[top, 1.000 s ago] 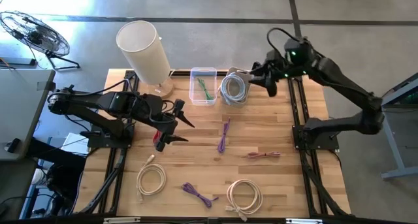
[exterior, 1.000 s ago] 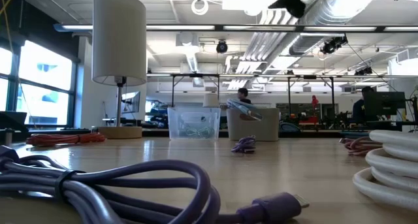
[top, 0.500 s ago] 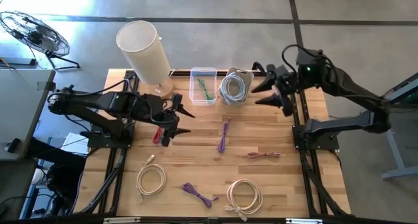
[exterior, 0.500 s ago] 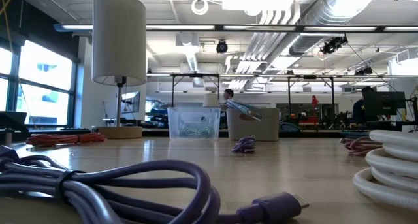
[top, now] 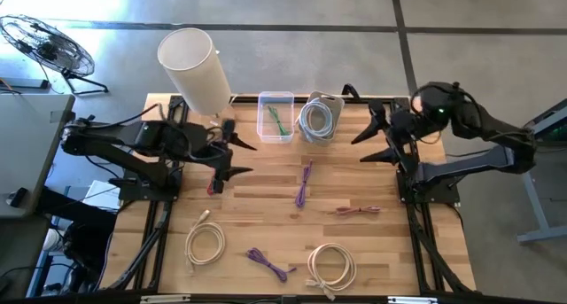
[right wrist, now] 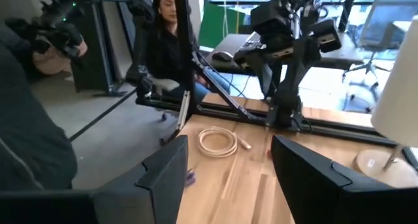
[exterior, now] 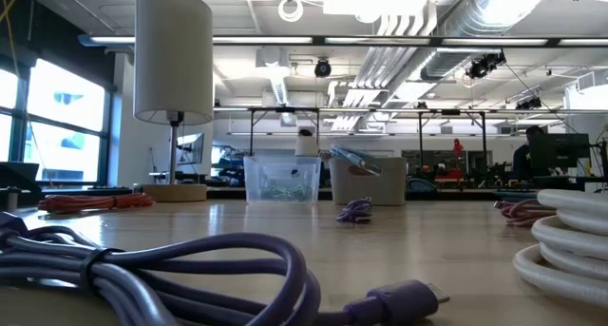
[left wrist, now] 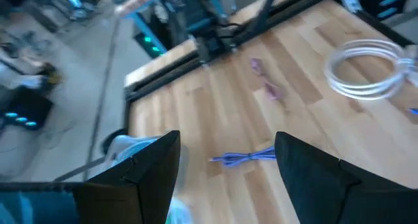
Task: Pick & Place USB Port
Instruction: Put the pink charger cable into the transparent bin
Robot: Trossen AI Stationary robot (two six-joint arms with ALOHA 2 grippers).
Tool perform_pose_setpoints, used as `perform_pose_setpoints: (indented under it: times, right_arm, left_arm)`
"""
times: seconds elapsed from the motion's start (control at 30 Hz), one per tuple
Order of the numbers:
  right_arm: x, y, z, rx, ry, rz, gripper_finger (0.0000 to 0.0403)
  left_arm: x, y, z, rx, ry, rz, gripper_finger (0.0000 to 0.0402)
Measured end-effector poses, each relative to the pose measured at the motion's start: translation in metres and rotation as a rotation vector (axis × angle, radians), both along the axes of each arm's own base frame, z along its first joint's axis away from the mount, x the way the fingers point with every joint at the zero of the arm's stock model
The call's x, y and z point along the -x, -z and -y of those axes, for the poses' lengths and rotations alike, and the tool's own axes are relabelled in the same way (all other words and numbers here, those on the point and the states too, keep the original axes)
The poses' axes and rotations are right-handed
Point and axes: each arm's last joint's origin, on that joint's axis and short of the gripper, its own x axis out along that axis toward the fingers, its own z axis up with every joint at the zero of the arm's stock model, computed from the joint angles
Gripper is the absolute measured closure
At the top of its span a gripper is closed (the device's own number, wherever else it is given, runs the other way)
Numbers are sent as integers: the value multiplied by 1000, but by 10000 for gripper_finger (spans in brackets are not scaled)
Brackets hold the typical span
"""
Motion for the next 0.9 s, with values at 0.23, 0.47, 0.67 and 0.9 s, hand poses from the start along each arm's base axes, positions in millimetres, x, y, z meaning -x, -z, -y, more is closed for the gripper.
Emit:
perform_pose_setpoints:
  times: [0.23, 0.47, 0.67, 0.9]
  right_arm:
    - [27, -10, -14, 17, 12, 70, 190]
    - [53, -11, -22, 8, 51, 69, 190]
    - [57, -8, -26, 19, 66, 40, 190]
    - [48, -13, -27, -13, 69, 86, 190]
  left_arm:
    - [34, -14, -9, -41, -118, 51, 158]
    - [57, -22, -14, -56, -170, 104, 158]
    - [63, -23, -16, -106, -162, 91, 158]
    - [72, -21, -16, -93, -109, 64, 158]
